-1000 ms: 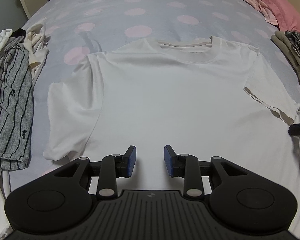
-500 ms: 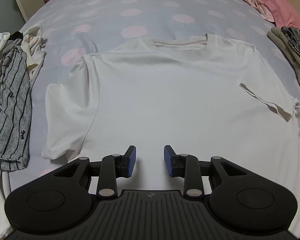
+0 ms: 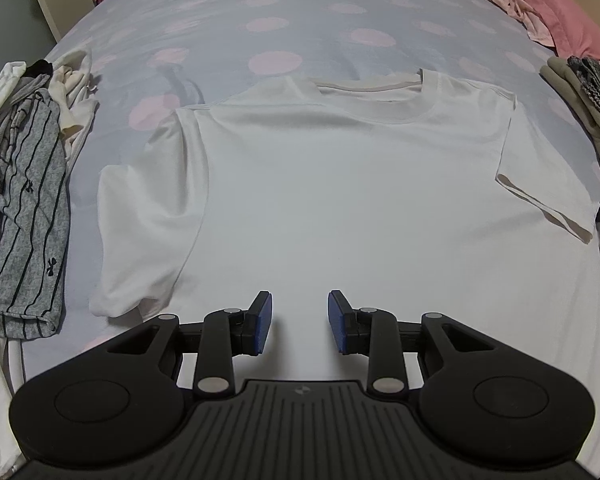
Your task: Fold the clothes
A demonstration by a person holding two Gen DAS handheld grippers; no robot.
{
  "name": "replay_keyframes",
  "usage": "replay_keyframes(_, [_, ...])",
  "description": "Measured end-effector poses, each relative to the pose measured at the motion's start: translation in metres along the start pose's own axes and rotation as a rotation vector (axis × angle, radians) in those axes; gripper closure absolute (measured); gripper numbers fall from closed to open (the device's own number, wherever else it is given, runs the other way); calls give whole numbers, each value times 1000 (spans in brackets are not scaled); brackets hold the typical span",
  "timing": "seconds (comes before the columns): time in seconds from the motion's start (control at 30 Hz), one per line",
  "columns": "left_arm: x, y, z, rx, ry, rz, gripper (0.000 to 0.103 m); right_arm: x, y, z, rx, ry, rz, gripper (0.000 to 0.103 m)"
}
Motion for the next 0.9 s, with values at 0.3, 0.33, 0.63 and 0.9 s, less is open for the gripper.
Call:
replay_keyframes(0.3, [15, 1, -16, 20, 15, 84, 57, 33, -4, 17, -136, 24, 17, 70])
replay_keyframes(0.33, [17, 1, -20, 31, 18, 98, 57, 38, -3, 20, -161, 32, 35, 66])
replay_keyframes(0.63, [38, 13, -69, 204, 26, 220, 45, 72, -2, 33, -400, -8, 105, 48])
replay_keyframes(0.9, [65, 34, -125, 368, -18, 362, 34, 87, -8, -5, -443, -54, 90, 40])
Point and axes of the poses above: each gripper's, at about its wrist camera, not at the fingertips, and x roughly against the way its jaws point, z to its right, y to its underside, the point moved 2 cm from there along -x, roughly the way its jaws point, and after that the axes turned 1 degree about -z, right-handed, at the moved point
